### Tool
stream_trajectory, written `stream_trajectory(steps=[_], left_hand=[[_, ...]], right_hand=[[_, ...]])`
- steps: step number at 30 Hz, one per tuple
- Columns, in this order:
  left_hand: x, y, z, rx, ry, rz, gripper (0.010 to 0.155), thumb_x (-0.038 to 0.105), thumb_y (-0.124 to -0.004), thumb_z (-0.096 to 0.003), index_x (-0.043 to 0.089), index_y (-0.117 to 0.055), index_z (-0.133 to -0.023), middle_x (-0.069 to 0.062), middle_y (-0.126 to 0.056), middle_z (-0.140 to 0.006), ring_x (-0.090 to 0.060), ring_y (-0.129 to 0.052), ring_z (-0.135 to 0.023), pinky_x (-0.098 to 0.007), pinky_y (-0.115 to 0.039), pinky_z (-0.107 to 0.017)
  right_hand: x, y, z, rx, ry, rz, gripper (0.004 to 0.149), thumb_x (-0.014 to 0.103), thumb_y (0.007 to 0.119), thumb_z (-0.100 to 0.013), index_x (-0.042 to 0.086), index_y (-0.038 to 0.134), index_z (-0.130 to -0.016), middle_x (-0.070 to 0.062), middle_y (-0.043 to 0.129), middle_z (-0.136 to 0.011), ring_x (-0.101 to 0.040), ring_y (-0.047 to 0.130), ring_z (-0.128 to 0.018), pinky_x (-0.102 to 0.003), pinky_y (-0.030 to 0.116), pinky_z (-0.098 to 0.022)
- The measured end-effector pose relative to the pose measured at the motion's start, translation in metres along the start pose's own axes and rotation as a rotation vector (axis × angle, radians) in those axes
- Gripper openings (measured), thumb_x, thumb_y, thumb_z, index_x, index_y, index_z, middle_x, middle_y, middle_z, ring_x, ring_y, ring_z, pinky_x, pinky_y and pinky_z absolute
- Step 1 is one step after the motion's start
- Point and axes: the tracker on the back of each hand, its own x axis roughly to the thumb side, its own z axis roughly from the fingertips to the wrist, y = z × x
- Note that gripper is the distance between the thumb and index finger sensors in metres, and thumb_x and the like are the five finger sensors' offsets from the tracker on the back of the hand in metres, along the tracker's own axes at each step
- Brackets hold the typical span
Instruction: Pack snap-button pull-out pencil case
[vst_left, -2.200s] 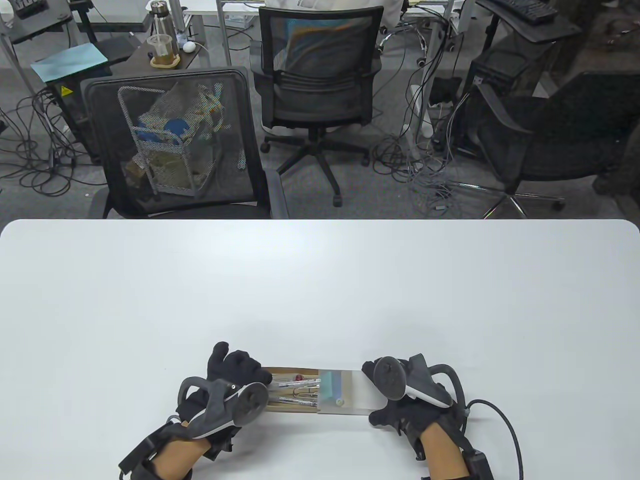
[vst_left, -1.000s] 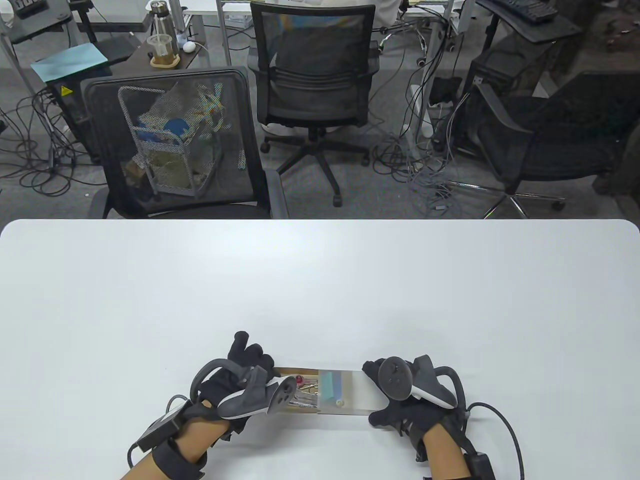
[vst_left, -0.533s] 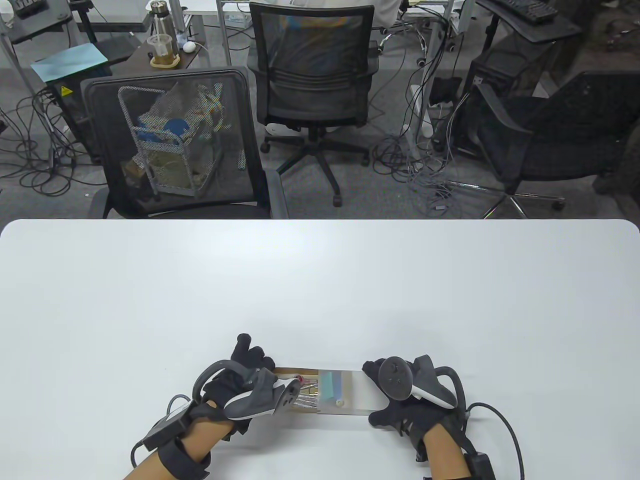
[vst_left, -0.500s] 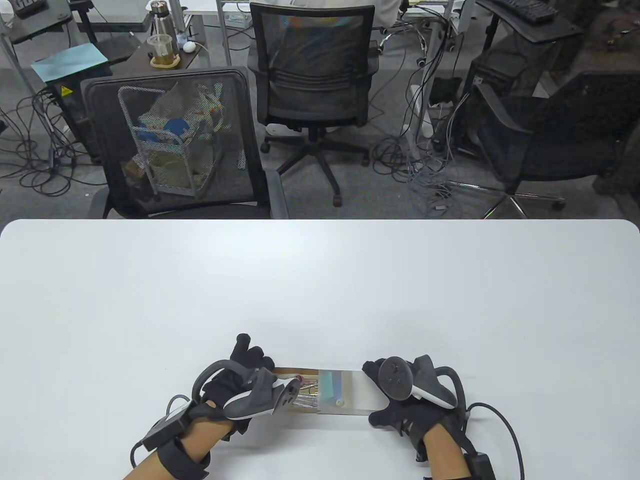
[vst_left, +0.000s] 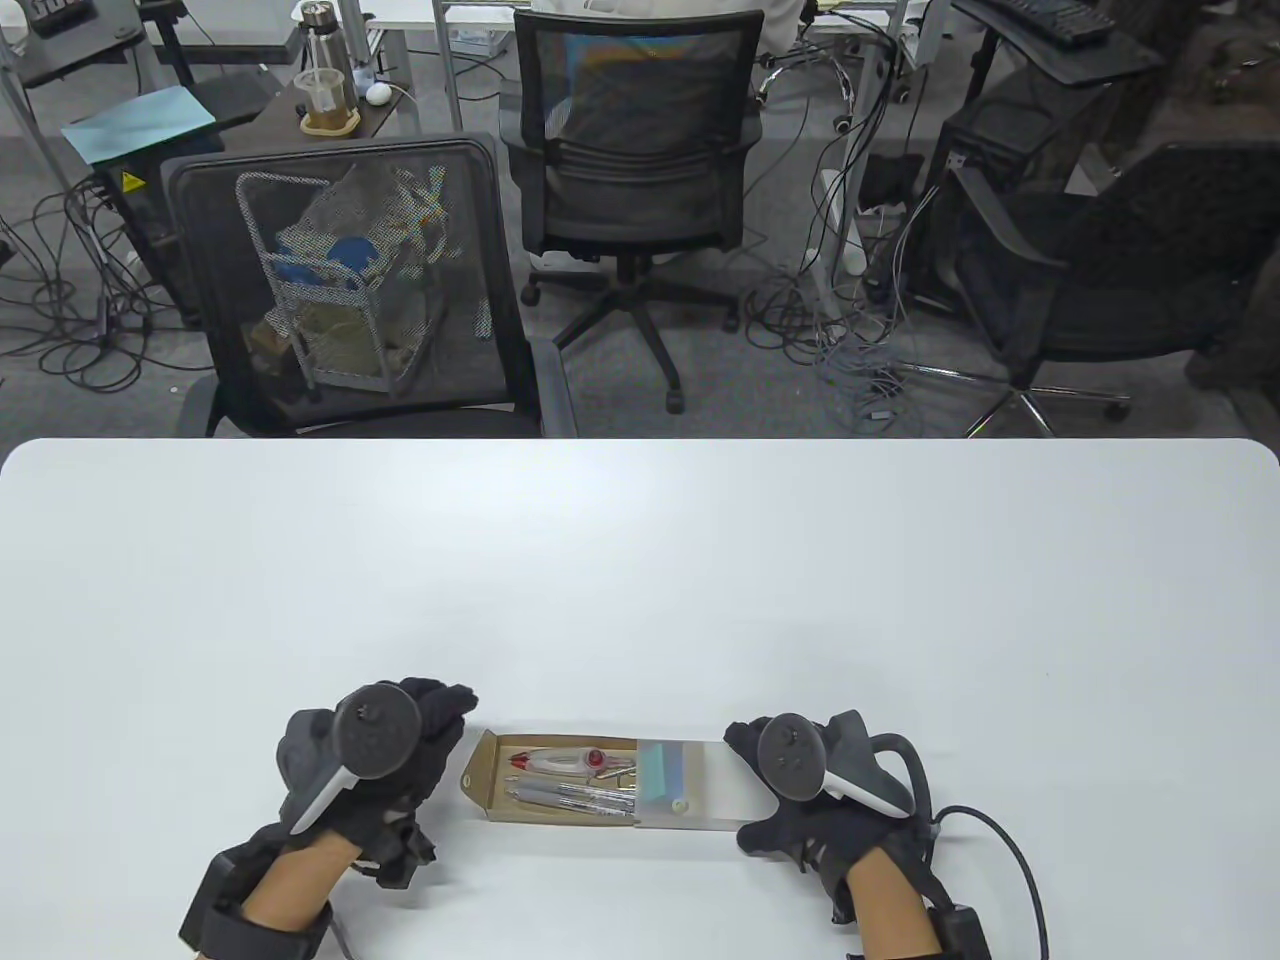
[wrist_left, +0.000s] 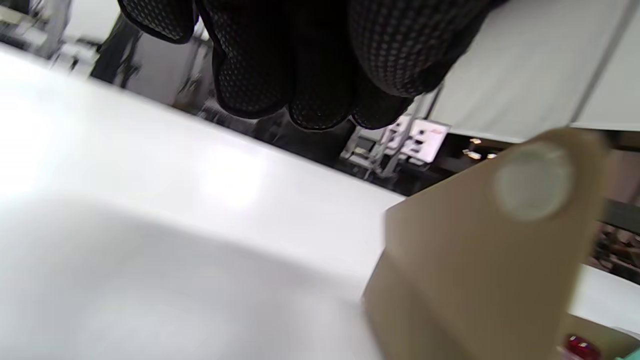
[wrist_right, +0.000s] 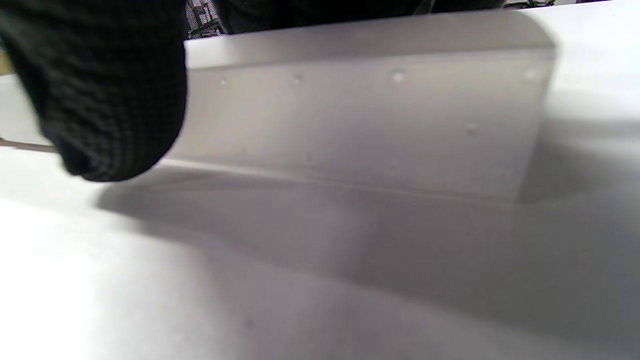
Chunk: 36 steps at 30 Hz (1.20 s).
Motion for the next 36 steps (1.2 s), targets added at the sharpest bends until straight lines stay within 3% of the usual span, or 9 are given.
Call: stream_trajectory(steps=[4, 6, 7, 10, 18, 36], left_hand=[[-0.026, -0.029, -0.005, -0.279, 0.053, 0.102, 0.043, 0.041, -0.083, -0.0397, 0.039, -0.09, -0.082, 0.011, -0.092, -0.083, -0.018, -0.093, -0.076, -0.051, -0.066, -0.074], [-0.025, -0.039, -0.006, -0.355, 0.023, 0.107, 0.042, 0.041, -0.083, -0.0408, 0.041, -0.089, -0.083, 0.012, -0.088, -0.083, -0.018, -0.087, -0.073, -0.046, -0.063, -0.072], [-0.023, -0.041, -0.006, -0.315, 0.031, 0.067, 0.042, 0.042, -0.084, -0.0397, 0.042, -0.091, -0.081, 0.013, -0.09, -0.08, -0.016, -0.088, -0.069, -0.044, -0.065, -0.07], [-0.014, -0.049, -0.008, -0.351, -0.029, 0.053, 0.042, 0.044, -0.083, -0.0396, 0.043, -0.09, -0.081, 0.015, -0.09, -0.076, -0.014, -0.088, -0.061, -0.043, -0.068, -0.064], [-0.012, -0.052, -0.012, -0.376, -0.001, 0.071, 0.042, 0.043, -0.083, -0.0393, 0.041, -0.091, -0.081, 0.015, -0.09, -0.073, -0.014, -0.088, -0.058, -0.042, -0.068, -0.06], [-0.008, -0.054, -0.013, -0.361, 0.006, 0.056, 0.042, 0.043, -0.083, -0.039, 0.039, -0.091, -0.08, 0.013, -0.091, -0.072, -0.014, -0.088, -0.057, -0.043, -0.069, -0.059]], right_hand=[[0.0, 0.0, 0.0, -0.003, 0.001, 0.001, 0.094, 0.058, 0.093, -0.027, 0.039, 0.046, -0.106, 0.007, 0.054, -0.115, -0.027, 0.059, -0.104, -0.061, 0.047, -0.076], [0.0, 0.0, 0.0, -0.006, 0.002, 0.003, 0.094, 0.058, 0.093, -0.027, 0.039, 0.046, -0.106, 0.008, 0.054, -0.115, -0.027, 0.059, -0.104, -0.061, 0.047, -0.076], [0.0, 0.0, 0.0, -0.008, 0.002, 0.004, 0.094, 0.058, 0.093, -0.027, 0.039, 0.046, -0.106, 0.008, 0.054, -0.115, -0.027, 0.059, -0.104, -0.061, 0.047, -0.076], [0.001, 0.001, 0.0, -0.012, 0.003, 0.007, 0.094, 0.058, 0.093, -0.027, 0.039, 0.046, -0.106, 0.008, 0.055, -0.114, -0.027, 0.06, -0.104, -0.061, 0.047, -0.076], [0.006, 0.002, -0.001, -0.022, -0.009, 0.0, 0.093, 0.058, 0.093, -0.027, 0.039, 0.047, -0.106, 0.008, 0.055, -0.114, -0.027, 0.06, -0.103, -0.061, 0.047, -0.076], [0.104, 0.008, -0.041, -0.031, -0.046, 0.009, 0.09, 0.063, 0.09, -0.026, 0.042, 0.049, -0.104, 0.013, 0.061, -0.111, -0.02, 0.066, -0.101, -0.058, 0.048, -0.078]])
